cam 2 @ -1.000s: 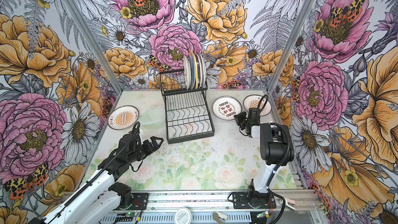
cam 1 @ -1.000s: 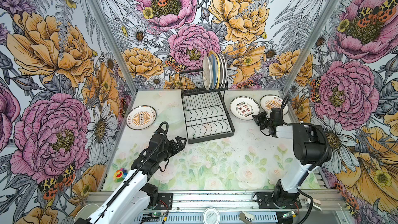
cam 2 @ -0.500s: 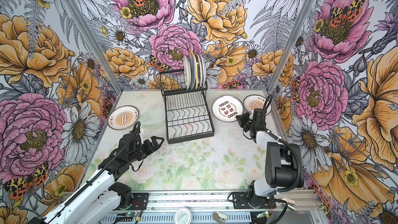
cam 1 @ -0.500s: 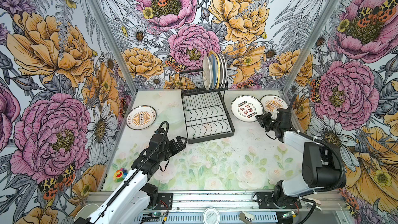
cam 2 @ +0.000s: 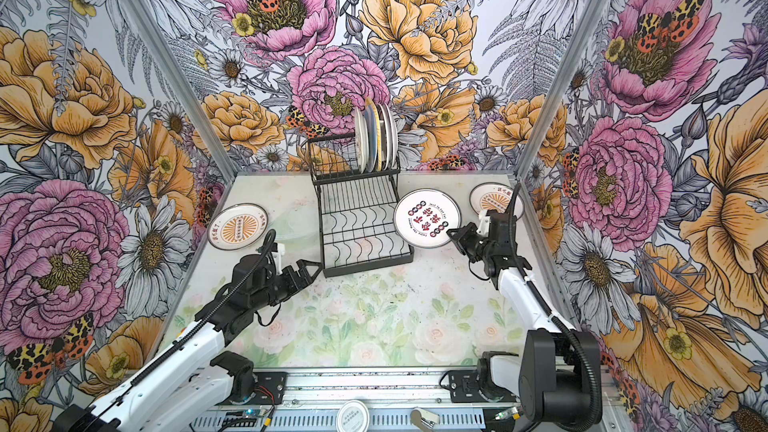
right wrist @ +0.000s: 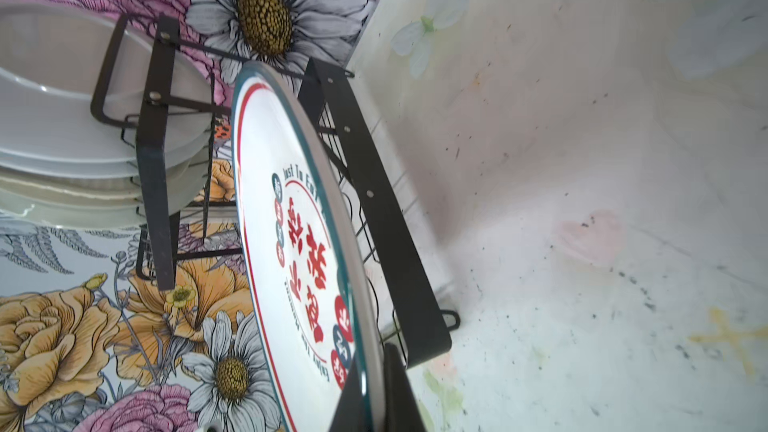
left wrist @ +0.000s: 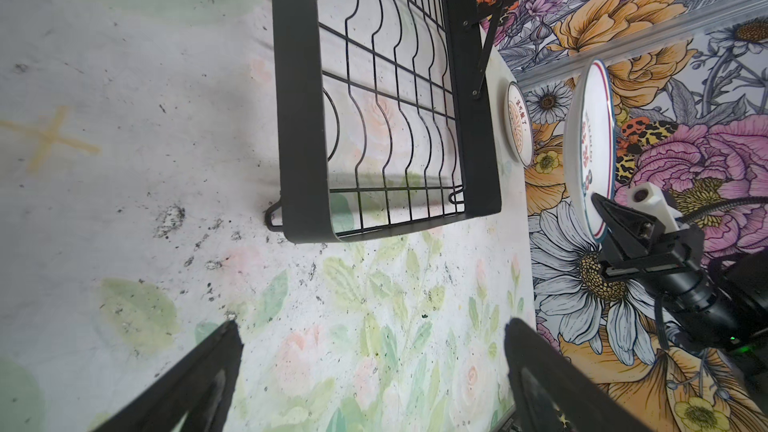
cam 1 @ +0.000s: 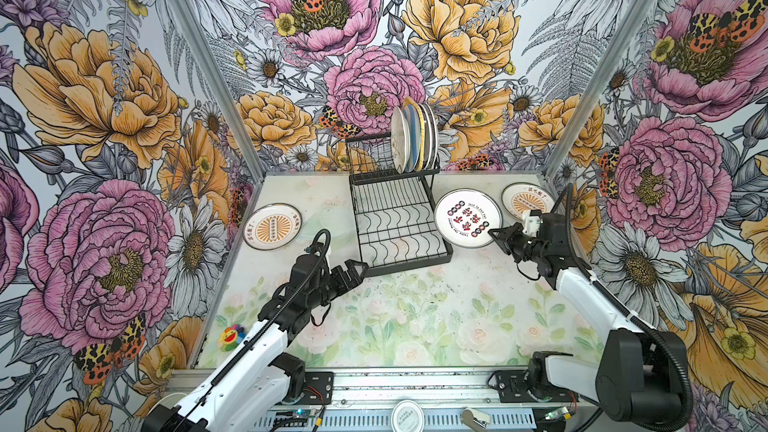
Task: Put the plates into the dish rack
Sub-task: 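Drag the red-lettered plate toward the left gripper with the right gripper, then brace the plate with the left gripper while the right gripper tilts it upright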
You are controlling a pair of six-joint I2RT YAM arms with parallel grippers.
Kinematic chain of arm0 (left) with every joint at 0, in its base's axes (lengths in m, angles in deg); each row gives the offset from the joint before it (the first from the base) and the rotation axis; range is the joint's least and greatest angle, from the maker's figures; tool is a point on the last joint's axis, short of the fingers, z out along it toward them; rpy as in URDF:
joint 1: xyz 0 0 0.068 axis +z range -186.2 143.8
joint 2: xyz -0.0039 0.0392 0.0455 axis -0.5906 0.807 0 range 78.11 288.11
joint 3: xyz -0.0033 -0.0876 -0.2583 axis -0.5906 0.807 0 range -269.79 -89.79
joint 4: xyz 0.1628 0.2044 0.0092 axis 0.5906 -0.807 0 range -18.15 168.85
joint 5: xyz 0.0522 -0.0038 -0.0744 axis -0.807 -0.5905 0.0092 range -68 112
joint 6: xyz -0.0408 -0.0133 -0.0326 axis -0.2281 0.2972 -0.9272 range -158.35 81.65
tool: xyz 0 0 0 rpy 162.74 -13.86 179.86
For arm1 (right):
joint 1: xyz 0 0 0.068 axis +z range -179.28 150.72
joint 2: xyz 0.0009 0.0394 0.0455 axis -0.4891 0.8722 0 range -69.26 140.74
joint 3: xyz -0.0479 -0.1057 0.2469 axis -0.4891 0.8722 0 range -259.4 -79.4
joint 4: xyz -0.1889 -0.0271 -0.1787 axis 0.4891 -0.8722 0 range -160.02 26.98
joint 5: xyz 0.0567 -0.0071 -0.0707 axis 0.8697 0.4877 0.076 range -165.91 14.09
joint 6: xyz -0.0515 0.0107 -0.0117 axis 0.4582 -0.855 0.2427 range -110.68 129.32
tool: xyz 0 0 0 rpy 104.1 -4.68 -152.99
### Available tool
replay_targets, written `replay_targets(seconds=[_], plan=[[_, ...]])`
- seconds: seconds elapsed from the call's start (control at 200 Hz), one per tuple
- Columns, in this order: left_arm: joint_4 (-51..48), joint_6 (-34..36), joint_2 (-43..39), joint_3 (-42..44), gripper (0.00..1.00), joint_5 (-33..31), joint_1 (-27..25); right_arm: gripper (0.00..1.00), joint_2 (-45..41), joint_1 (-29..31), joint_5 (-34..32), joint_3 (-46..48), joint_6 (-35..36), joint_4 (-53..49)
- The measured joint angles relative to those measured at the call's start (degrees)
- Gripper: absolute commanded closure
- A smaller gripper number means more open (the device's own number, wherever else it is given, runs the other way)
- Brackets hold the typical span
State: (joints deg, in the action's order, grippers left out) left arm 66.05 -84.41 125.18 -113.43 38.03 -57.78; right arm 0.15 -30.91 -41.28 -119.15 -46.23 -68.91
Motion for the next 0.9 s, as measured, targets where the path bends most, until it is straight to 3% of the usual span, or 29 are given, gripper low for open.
replay_targets(seconds=[0.525, 0.901], plan=[[7.32, 0.57, 1.42, -0.04, 0.09, 9.44, 0.02, 1.00, -0.28, 19.93, 2.25, -1.77, 6.67, -5.86], [13.27, -1.79, 1.22, -0.04, 0.37, 16.04, 2.73, 1.00, 4.76, 28.65, 5.66, -8.15, 11.41, -5.88]])
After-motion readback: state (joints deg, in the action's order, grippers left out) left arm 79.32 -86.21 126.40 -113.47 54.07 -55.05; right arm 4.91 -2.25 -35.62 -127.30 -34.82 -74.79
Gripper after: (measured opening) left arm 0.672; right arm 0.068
